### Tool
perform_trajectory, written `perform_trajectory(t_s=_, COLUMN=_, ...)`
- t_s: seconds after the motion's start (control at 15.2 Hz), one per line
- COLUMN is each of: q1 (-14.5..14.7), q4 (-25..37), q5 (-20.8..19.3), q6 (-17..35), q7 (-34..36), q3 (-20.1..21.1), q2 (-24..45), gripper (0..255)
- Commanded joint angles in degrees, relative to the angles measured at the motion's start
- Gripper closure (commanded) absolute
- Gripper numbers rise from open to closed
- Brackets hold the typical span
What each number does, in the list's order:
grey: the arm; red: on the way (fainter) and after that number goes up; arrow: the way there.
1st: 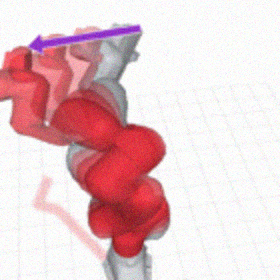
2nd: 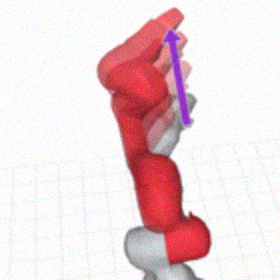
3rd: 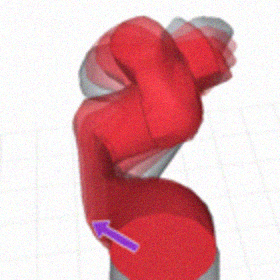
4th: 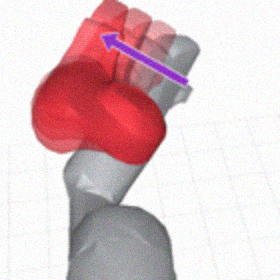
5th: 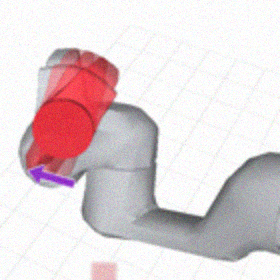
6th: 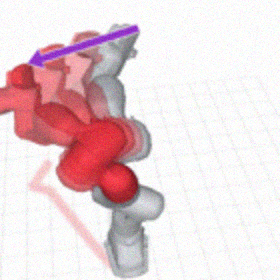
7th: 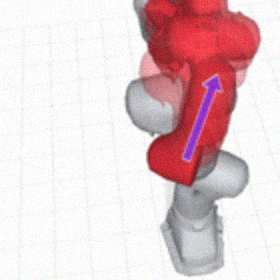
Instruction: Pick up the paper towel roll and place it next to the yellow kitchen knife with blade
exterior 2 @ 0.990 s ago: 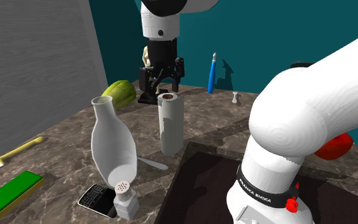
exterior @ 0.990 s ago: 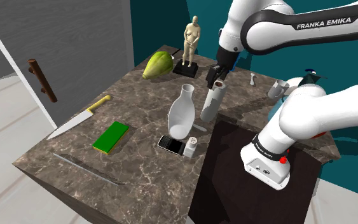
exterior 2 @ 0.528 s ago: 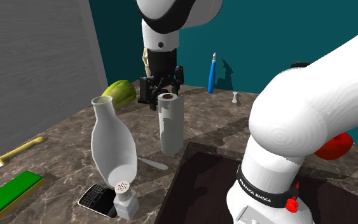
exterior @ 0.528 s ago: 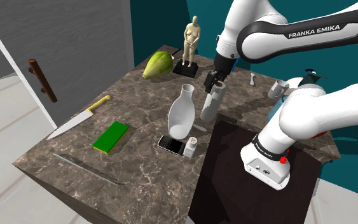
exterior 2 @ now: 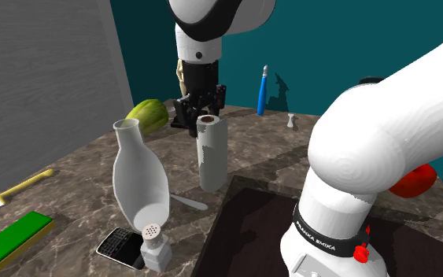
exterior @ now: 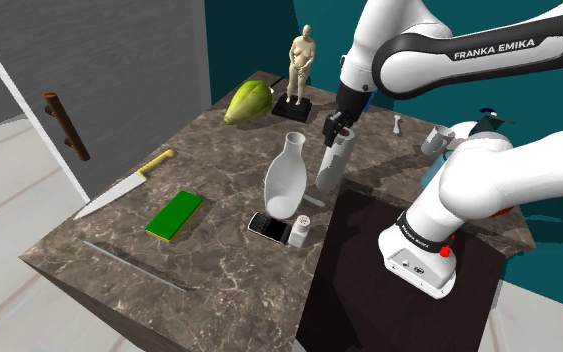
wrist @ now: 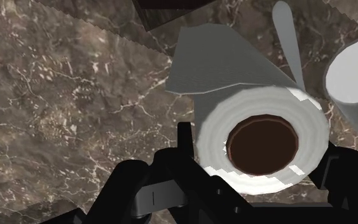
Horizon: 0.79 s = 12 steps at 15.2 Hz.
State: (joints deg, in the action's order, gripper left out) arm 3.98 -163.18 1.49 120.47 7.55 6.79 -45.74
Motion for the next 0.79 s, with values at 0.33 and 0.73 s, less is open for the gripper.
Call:
perform_trajectory(t_s=0.33, q1=-0.02, q4=-0.06, q5=-0.04, q6=-0.01, q7=0.0, q3=0.01, q2=0.04, gripper=255)
perform_trajectory(t_s=0.73, q1=-0.1, q4=3.71, q5=-0.23, q6=-5.52, q7=-0.29, q3=-0.36, q2=-1.71, gripper=255)
